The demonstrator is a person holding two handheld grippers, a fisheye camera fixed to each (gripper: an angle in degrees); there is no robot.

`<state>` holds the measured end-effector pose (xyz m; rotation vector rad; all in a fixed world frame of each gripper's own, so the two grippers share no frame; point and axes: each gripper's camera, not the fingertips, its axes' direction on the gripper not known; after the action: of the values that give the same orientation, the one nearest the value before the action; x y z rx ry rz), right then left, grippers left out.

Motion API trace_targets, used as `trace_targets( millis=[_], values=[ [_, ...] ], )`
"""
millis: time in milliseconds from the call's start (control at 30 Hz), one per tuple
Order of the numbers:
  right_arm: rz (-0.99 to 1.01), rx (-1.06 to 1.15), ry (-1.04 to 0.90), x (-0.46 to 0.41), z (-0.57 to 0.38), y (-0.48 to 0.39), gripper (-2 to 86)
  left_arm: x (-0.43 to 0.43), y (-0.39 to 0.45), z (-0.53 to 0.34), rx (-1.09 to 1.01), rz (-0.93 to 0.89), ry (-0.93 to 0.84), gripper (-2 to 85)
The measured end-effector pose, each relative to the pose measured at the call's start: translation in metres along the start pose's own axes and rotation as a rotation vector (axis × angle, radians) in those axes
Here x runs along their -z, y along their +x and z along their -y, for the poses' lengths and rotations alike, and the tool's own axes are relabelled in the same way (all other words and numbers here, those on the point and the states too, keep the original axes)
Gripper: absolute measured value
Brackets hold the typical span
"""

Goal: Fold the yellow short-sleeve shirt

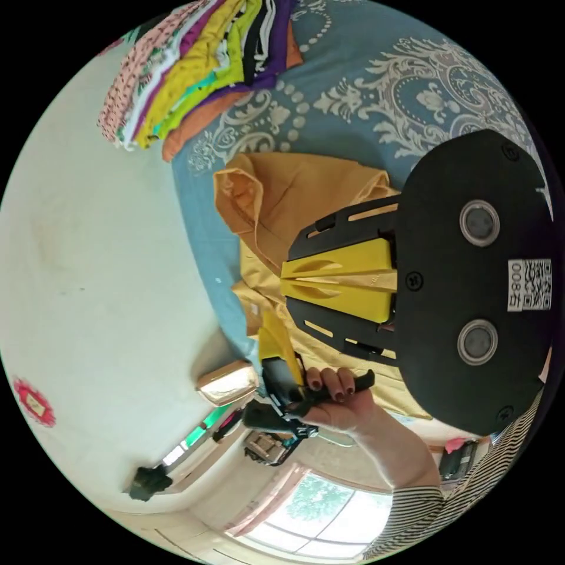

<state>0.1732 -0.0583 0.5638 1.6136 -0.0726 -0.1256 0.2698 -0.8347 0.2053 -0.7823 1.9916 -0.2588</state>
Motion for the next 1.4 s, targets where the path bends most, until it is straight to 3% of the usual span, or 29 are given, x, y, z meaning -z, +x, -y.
trace_targets(
  millis=[167, 400, 567, 867, 1167, 1400],
  values=[
    [0.013, -0.043, -0.072, -0.042, -0.018, -0.010, 0.0, -0.042, -0.022, 0.032, 0.024, 0.182, -0.151, 11.0],
    [0.005, -0.064, -0.022, -0.044, -0.029, -0.021, 0.1, -0.097, -0.024, 0.096, -0.023, 0.353, -0.205, 11.4],
    [0.031, -0.091, 0.004, -0.048, -0.039, -0.025, 0.1, -0.140, -0.027, 0.131, -0.015, 0.428, -0.276, 4.0],
    [0.120, -0.035, 0.034, -0.053, -0.048, -0.049, 0.1, -0.124, 0.030, 0.151, -0.177, 0.538, -0.104, 1.0],
    [0.140, -0.020, -0.053, -0.055, -0.047, -0.053, 0.1, -0.166, 0.012, 0.159, -0.142, 0.635, -0.247, 1.7],
    [-0.063, -0.090, 0.090, -0.003, -0.033, -0.033, 0.1, -0.155, 0.040, 0.167, -0.186, 0.616, -0.132, 2.5]
  ],
)
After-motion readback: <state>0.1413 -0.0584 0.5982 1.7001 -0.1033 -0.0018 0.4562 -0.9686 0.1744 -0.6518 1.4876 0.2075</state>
